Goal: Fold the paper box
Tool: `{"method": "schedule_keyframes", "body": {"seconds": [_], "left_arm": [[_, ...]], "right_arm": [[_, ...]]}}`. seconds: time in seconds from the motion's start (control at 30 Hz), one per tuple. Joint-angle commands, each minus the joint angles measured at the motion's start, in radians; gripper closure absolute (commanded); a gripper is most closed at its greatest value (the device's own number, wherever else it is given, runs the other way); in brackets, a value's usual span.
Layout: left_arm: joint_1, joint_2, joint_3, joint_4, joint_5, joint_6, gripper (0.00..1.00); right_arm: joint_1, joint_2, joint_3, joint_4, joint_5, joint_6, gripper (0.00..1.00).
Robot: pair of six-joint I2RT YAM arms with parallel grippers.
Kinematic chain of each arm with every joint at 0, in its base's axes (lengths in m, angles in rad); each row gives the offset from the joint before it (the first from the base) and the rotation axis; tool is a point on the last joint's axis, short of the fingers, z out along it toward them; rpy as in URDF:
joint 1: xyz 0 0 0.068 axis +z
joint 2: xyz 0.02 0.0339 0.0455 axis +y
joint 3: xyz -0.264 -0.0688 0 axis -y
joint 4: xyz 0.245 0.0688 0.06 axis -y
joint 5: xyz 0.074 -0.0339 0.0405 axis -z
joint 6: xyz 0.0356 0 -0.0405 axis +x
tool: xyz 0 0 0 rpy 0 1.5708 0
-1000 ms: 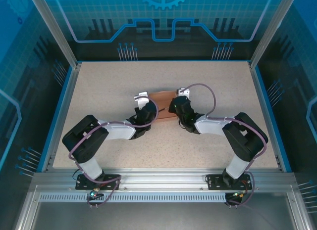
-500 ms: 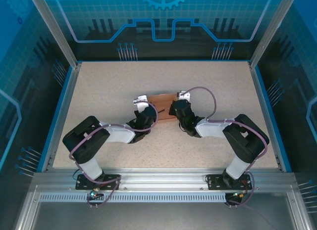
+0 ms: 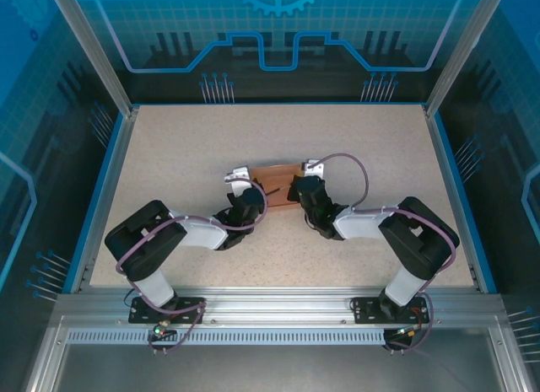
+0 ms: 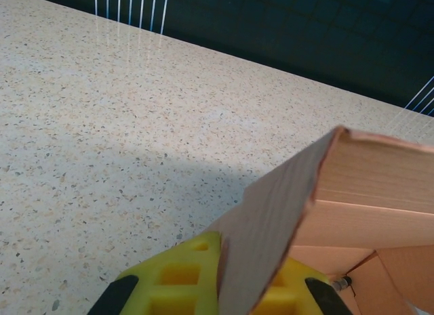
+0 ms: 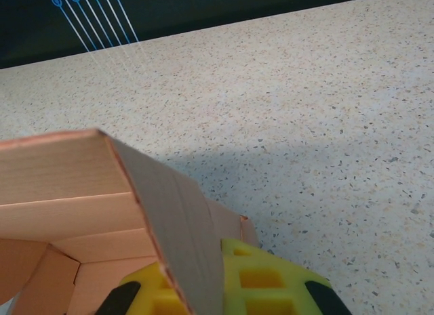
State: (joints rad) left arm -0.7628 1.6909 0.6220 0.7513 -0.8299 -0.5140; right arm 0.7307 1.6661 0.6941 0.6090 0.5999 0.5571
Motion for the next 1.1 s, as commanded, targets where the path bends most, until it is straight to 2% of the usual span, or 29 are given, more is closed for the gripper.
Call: {"method": "schedule_keyframes", "body": {"seconds": [0.0,0.8,1.07], "left_arm": [[-0.010,0.007,-0.055,-0.073,-0.005,0.009,0.99],[-0.064,0.090,-0.181,0.215,-0.053,0.141,1.00],[-0.082,0.089,-0.192,0.241,-0.066,0.158,0.98]], "right_arm": [[0.016,0.006,-0.042,-0.051,0.036,-0.006,1.00],[0.065,0.037,-0.166,0.090,0.094,-0.052,1.00],[0.083,0.048,-0.189,0.103,0.119,-0.037,1.00]]}}
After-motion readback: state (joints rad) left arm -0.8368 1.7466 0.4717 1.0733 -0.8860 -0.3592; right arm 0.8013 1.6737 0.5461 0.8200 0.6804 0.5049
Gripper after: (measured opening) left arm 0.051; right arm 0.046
